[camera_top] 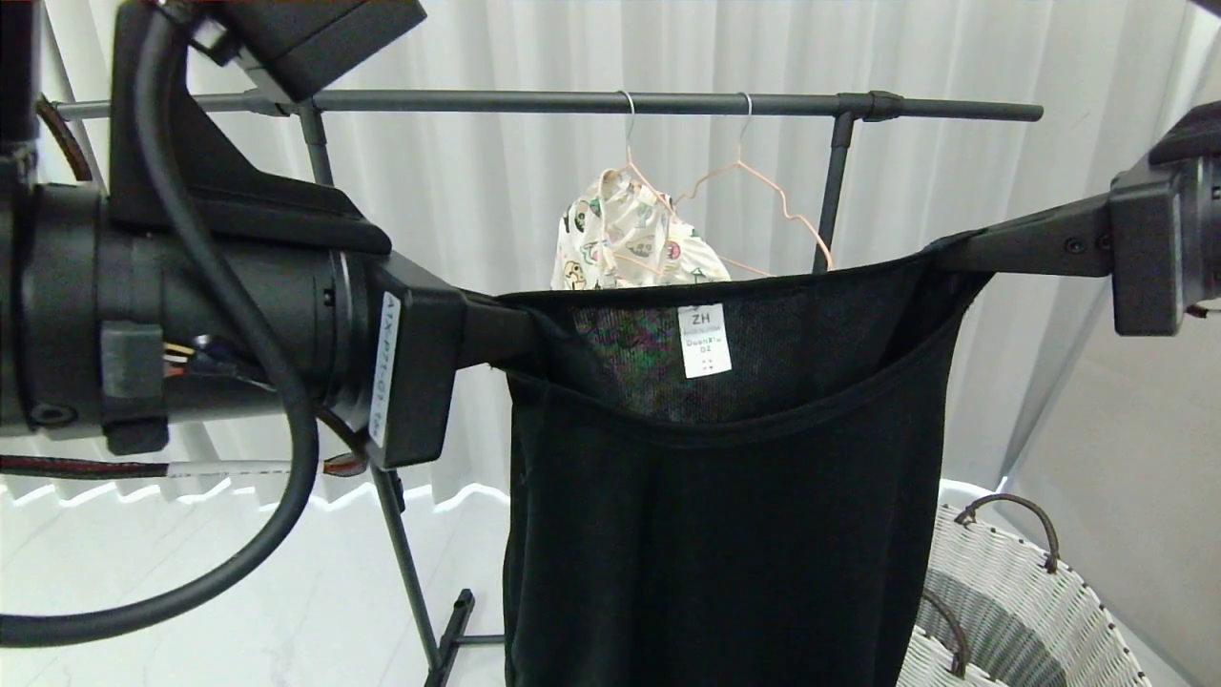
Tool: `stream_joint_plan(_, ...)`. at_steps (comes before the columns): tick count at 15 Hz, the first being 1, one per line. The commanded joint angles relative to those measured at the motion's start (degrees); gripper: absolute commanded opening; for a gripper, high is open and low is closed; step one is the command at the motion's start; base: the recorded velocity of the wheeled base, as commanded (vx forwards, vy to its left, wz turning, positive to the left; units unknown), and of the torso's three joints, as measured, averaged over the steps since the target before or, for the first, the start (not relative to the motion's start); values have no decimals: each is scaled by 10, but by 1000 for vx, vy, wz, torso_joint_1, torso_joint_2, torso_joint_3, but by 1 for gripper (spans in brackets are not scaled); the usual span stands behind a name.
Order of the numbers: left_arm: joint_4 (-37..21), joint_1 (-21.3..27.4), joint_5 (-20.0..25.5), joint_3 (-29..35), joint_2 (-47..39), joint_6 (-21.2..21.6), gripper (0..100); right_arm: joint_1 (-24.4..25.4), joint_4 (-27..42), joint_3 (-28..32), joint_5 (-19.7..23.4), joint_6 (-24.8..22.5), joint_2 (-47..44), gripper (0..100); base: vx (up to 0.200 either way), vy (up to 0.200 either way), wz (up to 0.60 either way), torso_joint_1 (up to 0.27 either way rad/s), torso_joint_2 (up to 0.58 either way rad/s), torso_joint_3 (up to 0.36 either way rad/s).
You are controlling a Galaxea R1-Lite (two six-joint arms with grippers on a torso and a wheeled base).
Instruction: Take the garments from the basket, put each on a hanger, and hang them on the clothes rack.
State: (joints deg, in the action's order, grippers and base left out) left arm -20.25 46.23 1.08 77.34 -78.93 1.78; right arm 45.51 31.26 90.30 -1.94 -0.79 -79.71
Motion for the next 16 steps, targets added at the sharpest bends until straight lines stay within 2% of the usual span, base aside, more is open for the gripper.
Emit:
stream_joint_plan(1, 30, 0, 0, -33, 4, 2, 0, 2, 6, 0, 0, 0, 3, 0, 0, 0, 0, 0, 0, 0)
stream_joint_plan(3, 40, -2, 1, -25, -7, 24, 0, 2, 55, 11, 3, 2, 26, 0, 0, 0, 0, 0, 0, 0)
stream_joint_plan(4, 62, -10, 3, -21, -18, 30, 0, 4, 93, 21, 19, 4, 41, 0, 0, 0, 0, 0, 0, 0)
stream_joint_plan(6, 119, -11, 4, -19, -51, 31, 0, 21, 161, 30, 83, 4, 69, 0, 0, 0, 0, 0, 0, 0)
stream_joint_plan(7, 130, -11, 4, -19, -59, 31, 0, 32, 173, 30, 97, 6, 76, 0, 0, 0, 0, 0, 0, 0)
stream_joint_plan(9, 148, -11, 21, -23, -76, 27, 0, 111, 177, 27, 108, 37, 75, 0, 0, 0, 0, 0, 0, 0)
stream_joint_plan(10, 151, -11, 35, -22, -77, 27, 0, 129, 177, 26, 106, 47, 66, 0, 0, 0, 0, 0, 0, 0)
stream_joint_plan(16, 150, -12, 45, -25, -68, 28, 0, 129, 161, 18, 104, 48, 61, 0, 0, 0, 0, 0, 0, 0)
